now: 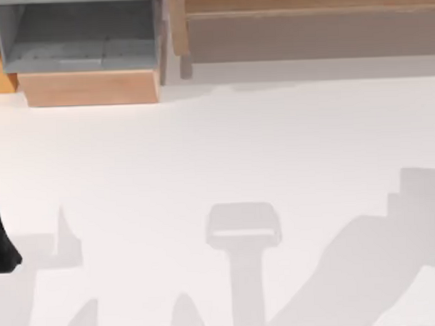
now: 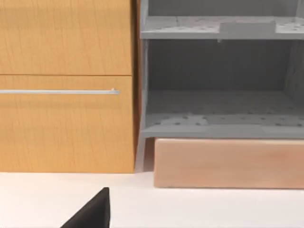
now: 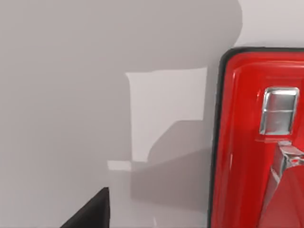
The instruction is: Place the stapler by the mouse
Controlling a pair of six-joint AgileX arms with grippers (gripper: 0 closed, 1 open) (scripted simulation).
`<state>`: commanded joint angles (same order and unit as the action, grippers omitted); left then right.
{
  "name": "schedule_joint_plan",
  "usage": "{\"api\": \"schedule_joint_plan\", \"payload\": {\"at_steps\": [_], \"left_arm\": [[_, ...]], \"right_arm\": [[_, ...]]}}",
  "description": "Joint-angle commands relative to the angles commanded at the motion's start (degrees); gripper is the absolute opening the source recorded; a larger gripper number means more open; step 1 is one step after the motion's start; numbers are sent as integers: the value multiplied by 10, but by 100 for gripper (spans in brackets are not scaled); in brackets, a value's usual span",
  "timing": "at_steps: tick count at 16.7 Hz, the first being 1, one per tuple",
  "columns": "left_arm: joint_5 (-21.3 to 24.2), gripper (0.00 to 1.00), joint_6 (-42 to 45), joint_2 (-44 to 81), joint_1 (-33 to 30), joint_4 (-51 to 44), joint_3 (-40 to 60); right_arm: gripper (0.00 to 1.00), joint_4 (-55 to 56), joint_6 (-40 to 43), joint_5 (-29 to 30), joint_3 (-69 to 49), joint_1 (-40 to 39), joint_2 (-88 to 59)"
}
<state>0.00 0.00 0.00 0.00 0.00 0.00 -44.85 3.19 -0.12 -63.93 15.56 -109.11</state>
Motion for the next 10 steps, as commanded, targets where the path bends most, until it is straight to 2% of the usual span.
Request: {"api": "schedule_joint_plan", "payload": {"at_steps": [2, 10], "left_arm": [[0, 100, 0, 0, 0, 0, 0], [0, 100, 0, 0, 0, 0, 0]], "right_arm": [[100, 0, 0, 0, 0, 0, 0], [40, 0, 0, 0, 0, 0, 0]]}}
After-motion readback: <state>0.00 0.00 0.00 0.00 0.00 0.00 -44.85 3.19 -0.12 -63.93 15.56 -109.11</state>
